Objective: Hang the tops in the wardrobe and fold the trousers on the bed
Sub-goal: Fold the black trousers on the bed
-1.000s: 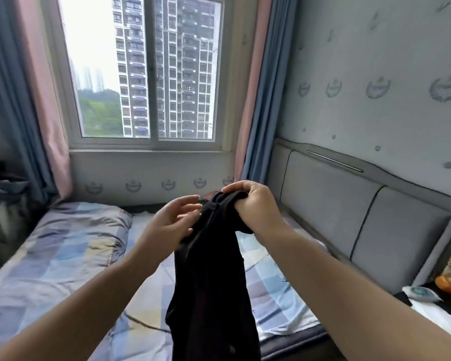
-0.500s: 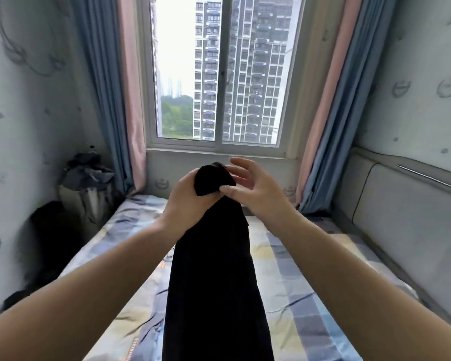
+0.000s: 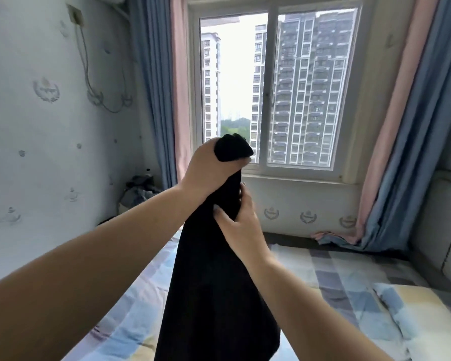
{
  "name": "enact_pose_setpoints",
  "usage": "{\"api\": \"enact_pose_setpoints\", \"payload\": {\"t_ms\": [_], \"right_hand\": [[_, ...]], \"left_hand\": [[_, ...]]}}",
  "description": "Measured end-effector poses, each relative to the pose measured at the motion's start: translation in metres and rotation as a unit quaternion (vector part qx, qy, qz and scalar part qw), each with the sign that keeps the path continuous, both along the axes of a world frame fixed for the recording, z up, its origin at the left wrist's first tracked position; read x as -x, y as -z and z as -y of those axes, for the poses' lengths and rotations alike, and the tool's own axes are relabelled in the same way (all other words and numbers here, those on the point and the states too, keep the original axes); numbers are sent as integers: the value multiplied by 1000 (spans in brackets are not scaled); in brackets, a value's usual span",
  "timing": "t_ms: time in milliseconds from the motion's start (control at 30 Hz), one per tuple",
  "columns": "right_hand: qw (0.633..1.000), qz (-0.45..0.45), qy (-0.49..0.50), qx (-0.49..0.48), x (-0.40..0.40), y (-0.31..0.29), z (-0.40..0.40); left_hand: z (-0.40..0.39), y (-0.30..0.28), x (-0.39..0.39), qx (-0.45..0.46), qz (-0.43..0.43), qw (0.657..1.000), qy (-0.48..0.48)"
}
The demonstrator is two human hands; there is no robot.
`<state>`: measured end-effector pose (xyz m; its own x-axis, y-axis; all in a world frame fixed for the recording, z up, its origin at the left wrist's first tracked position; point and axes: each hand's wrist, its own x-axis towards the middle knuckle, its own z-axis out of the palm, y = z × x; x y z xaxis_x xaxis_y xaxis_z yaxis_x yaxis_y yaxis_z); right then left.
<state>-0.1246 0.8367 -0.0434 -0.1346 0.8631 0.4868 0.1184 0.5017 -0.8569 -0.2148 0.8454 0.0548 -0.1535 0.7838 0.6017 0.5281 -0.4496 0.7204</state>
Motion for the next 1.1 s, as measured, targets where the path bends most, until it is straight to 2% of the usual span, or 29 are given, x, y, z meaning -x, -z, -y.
{"api": "enact_pose_setpoints", "payload": {"t_ms": [100, 267, 400, 500, 600, 700, 800, 967, 1100], "right_hand": [[996, -56, -62, 4, -4, -11, -12], [995, 42, 22, -85, -30, -28, -33], [992, 60, 31, -110, -51, -38, -44], [990, 42, 18, -131, -62, -43, -49], [991, 23, -12, -128, -78, -52, -52], [992, 19, -67, -106, -92, -57, -52], [989, 87, -78, -88, -95, -56, -51], [972, 200, 53, -109, -122, -34, -61], [939, 309, 146, -47, -153, -5, -81]], "left_hand": [[-6, -16, -3, 24, 5, 999, 33], [-5, -32, 0, 73, 40, 991, 106], [1, -39, 7, 70, 54, 989, 122], [2, -44, 9, 86, 46, 980, 171], [0, -56, 7, 90, -10, 977, 192], [-8, -69, 1, 62, -117, 984, 118], [-20, -69, -8, 25, -174, 983, 44], [-36, -67, -15, -9, -116, 993, 27], [-46, -72, -18, -34, -93, 995, 16]]}}
